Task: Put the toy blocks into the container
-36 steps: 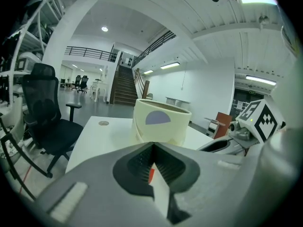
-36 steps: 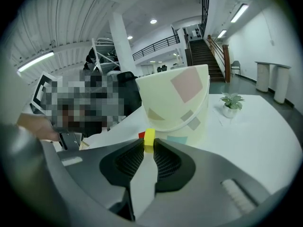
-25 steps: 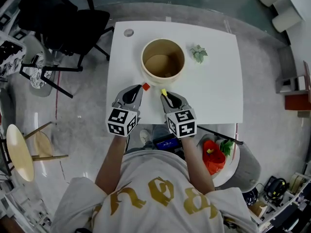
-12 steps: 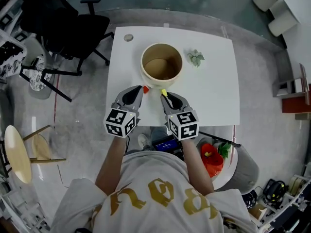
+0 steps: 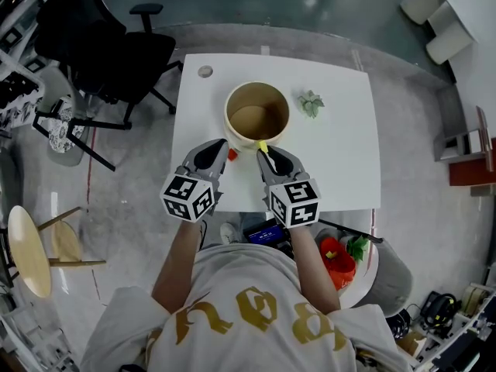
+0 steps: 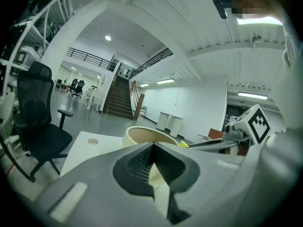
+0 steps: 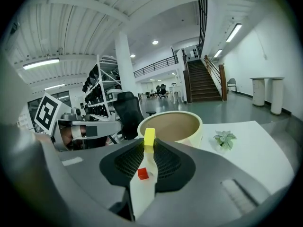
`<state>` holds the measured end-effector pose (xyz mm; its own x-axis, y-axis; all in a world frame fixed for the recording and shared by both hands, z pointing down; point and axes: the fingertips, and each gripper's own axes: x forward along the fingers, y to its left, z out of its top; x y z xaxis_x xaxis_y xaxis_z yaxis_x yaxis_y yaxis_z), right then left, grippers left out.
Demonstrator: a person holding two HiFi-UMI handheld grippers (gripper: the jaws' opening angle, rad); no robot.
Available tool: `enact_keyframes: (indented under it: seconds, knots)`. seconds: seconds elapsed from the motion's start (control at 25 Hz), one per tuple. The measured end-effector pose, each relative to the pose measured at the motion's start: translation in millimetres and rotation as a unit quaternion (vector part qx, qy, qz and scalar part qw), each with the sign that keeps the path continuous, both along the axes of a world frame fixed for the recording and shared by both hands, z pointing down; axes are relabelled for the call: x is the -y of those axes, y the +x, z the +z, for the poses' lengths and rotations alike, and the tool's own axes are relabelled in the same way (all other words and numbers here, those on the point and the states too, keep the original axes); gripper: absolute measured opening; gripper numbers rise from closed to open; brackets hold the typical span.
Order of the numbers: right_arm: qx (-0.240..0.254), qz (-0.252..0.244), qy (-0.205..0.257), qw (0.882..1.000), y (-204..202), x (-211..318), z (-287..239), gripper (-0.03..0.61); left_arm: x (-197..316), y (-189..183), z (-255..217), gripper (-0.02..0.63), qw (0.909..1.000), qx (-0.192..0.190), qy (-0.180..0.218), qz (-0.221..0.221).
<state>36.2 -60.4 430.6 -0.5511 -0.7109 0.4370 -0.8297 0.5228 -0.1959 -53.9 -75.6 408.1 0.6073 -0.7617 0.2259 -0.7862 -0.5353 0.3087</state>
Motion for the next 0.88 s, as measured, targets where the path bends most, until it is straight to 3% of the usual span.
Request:
enact_keyframes:
  seconds: [0.16,0.88]
  knots:
    - [0.005,0.013,0.012,1.0,4.7,16.4,-11.8,0.091,13.4,0.4,-3.3,0.002,0.9991,-0.038,-0.017,0.001]
    - [-0.007,0.029,0.01,1.0,18.8,60.0,-0.6,0.091,46.4,-4.5,11.0,0.002,0.9981,-0.05,-0.032,-0.019]
